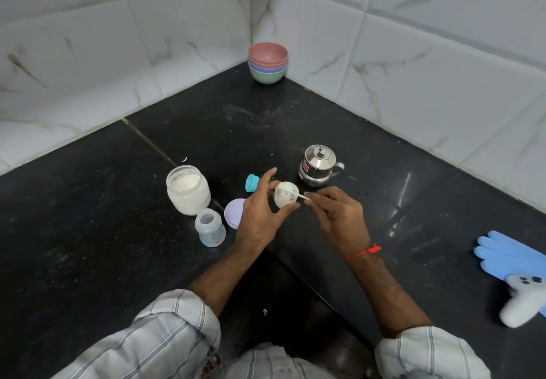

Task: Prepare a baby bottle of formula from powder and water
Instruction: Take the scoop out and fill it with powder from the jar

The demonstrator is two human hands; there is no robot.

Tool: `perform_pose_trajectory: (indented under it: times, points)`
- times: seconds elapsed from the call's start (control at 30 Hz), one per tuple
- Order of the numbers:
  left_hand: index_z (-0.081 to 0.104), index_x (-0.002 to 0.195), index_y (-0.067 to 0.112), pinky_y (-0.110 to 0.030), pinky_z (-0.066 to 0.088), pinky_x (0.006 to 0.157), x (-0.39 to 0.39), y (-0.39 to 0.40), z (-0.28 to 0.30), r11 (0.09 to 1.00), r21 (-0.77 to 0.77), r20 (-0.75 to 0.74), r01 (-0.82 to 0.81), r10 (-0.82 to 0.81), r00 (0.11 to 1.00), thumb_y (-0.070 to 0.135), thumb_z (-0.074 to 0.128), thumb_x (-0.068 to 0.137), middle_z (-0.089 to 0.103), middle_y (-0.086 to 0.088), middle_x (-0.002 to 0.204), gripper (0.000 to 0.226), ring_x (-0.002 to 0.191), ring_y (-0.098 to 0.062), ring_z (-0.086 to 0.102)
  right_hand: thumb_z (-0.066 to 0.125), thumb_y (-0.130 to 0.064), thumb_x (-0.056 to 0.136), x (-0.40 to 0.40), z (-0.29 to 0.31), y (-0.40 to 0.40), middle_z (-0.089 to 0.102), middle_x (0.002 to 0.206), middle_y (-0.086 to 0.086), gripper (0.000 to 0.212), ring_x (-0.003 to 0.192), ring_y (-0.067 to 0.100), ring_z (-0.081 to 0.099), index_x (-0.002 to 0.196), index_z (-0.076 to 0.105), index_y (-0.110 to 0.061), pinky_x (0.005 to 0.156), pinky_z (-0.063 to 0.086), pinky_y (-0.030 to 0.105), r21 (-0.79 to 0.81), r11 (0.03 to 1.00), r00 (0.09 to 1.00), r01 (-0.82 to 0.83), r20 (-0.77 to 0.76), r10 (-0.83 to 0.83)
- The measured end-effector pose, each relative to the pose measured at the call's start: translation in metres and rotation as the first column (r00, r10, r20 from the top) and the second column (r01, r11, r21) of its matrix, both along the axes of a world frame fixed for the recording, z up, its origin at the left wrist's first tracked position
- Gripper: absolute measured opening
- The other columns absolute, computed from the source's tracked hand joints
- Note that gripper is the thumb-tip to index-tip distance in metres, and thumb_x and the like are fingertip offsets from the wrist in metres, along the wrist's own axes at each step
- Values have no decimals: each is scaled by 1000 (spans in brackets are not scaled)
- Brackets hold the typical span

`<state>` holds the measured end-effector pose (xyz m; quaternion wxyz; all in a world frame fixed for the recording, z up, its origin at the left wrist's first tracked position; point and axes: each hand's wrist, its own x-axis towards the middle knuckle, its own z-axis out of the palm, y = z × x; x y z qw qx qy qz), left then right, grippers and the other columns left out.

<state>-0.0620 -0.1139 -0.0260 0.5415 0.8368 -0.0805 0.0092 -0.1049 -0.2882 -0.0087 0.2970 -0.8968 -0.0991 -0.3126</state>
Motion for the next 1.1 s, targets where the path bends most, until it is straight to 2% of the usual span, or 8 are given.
perform_pose_trajectory:
  times: [0.2,0.33,0.53,0.7,0.83,0.93,1.03,1.1]
  points:
    - [35,152,26,-22,50,97,-2,7,7,1000,26,10,-7,7,1000,33,84,80,66,14,125,88,110,-1,61,68,-19,94,-7,-1,5,69,89,6,20,78,15,66,105,80,-7,77,47,10,2,1000,1000,12,6,-12]
    - [34,153,25,0,40,86,-5,12,12,998,67,4,-14,14,1000,32,83,81,63,16,123,88,108,2,54,72,-15,93,-9,-1,6,69,90,6,17,79,14,65,106,80,-7,76,51,17,8,1000,1000,18,25,-18]
    - [34,153,26,-24,49,98,-9,17,12,998,61,-5,-10,10,1000,32,84,80,65,9,129,89,116,-4,60,72,-16,91,-7,-3,8,69,89,5,18,76,15,67,105,80,-9,71,54,25,-4,999,998,-37,-56,37]
    - [34,153,26,-17,47,93,-9,18,11,999,52,-16,-10,11,1000,30,84,80,65,9,127,89,108,3,54,72,-14,91,-8,4,11,69,89,3,17,77,9,63,105,80,-9,76,45,7,33,999,998,-30,-62,32]
    - [35,153,24,-22,48,97,-8,19,8,999,43,-5,-1,1,1000,29,83,81,65,9,128,87,111,0,55,72,-14,92,-6,2,10,66,90,2,18,77,12,62,108,79,-11,71,52,20,-27,998,993,-56,-103,53]
    - [38,151,22,-3,41,89,-7,20,3,999,36,1,-1,1,1000,26,84,81,64,14,121,85,109,0,56,69,-13,92,-3,3,10,65,90,2,20,77,14,62,109,79,-11,71,50,19,-41,996,990,-74,-123,68]
    - [40,150,21,3,35,88,-7,21,-1,1000,17,14,-14,14,1000,25,85,80,65,14,121,84,110,1,56,69,-10,94,-3,11,14,68,89,0,18,79,10,62,106,80,-15,76,43,7,142,990,952,-25,-299,67]
    - [39,151,22,6,32,90,-10,22,-3,1000,10,4,-24,24,1000,25,85,79,63,16,124,86,112,8,55,69,-12,95,1,15,15,72,83,-4,14,76,9,63,98,81,-18,75,46,16,357,930,864,84,-491,111]
